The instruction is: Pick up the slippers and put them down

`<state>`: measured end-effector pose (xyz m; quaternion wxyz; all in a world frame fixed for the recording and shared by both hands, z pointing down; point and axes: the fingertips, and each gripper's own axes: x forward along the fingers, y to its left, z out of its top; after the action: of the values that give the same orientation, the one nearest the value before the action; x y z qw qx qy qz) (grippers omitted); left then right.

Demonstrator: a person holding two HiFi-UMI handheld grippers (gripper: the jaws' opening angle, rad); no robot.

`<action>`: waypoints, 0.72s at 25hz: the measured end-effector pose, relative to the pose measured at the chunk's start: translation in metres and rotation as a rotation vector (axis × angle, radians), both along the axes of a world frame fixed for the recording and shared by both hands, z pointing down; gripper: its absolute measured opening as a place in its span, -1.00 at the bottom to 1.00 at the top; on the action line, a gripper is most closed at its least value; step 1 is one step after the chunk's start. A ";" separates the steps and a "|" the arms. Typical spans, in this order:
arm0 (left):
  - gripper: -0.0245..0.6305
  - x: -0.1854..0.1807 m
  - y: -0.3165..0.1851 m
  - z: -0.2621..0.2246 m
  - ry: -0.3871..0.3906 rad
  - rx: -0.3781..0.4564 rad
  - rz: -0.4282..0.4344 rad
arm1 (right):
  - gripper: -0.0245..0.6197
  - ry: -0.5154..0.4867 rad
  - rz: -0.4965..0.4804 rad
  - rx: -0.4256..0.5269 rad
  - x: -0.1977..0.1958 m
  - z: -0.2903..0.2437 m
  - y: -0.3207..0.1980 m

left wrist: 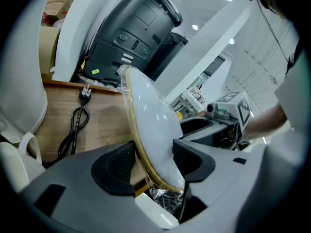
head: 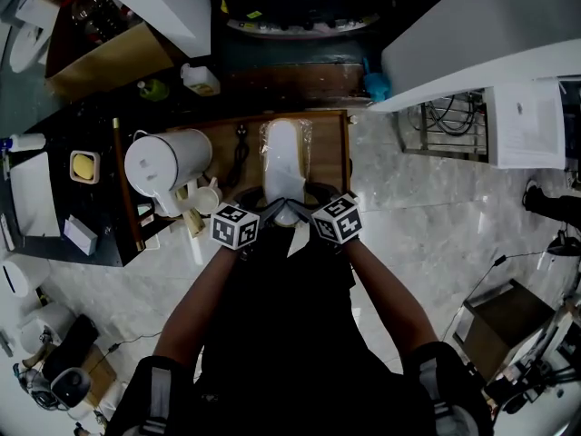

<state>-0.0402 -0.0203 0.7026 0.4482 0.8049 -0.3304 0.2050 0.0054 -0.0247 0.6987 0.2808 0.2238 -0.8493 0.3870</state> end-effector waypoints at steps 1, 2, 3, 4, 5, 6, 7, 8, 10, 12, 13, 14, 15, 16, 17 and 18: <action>-0.18 -0.001 0.000 0.005 -0.006 -0.011 -0.001 | -0.13 0.003 0.002 -0.012 -0.001 0.006 0.001; -0.18 -0.002 0.000 0.010 -0.011 -0.021 0.000 | -0.13 0.006 0.004 -0.025 -0.002 0.011 0.001; -0.18 -0.002 0.000 0.015 -0.017 -0.030 0.001 | -0.13 0.010 0.007 -0.037 -0.003 0.016 0.001; -0.18 -0.003 -0.001 0.020 -0.023 -0.037 0.004 | -0.13 0.014 0.011 -0.048 -0.003 0.021 0.000; -0.18 -0.003 -0.002 0.024 -0.028 -0.043 0.008 | -0.13 0.018 0.015 -0.059 -0.003 0.026 0.000; -0.18 -0.003 -0.003 0.028 -0.032 -0.049 0.012 | -0.13 0.022 0.019 -0.069 -0.004 0.031 -0.001; -0.18 -0.003 -0.004 0.032 -0.035 -0.055 0.015 | -0.13 0.026 0.022 -0.079 -0.004 0.035 -0.001; -0.18 -0.003 -0.006 0.036 -0.036 -0.062 0.016 | -0.13 0.030 0.023 -0.089 -0.003 0.040 -0.002; -0.18 0.000 -0.008 0.041 -0.032 -0.077 0.012 | -0.13 0.043 0.022 -0.107 -0.001 0.048 -0.003; -0.18 0.002 -0.009 0.045 -0.027 -0.093 0.005 | -0.13 0.056 0.019 -0.119 0.001 0.053 -0.003; -0.18 0.003 -0.010 0.047 -0.028 -0.099 0.002 | -0.13 0.062 0.018 -0.122 0.002 0.055 -0.004; -0.18 0.003 -0.011 0.049 -0.031 -0.105 -0.002 | -0.13 0.065 0.017 -0.125 0.003 0.057 -0.005; -0.18 0.003 -0.012 0.051 -0.034 -0.110 -0.007 | -0.13 0.067 0.018 -0.128 0.003 0.058 -0.006; -0.18 0.002 -0.013 0.053 -0.036 -0.114 -0.013 | -0.13 0.069 0.019 -0.130 0.002 0.059 -0.007; -0.18 0.001 -0.014 0.055 -0.036 -0.118 -0.020 | -0.13 0.072 0.021 -0.131 0.001 0.060 -0.008; -0.18 0.001 -0.015 0.056 -0.035 -0.124 -0.027 | -0.13 0.076 0.023 -0.131 0.001 0.061 -0.009</action>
<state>-0.0397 -0.0352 0.7585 0.4941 0.7674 -0.3356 0.2330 0.0062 -0.0338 0.7598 0.3223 0.2294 -0.8081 0.4363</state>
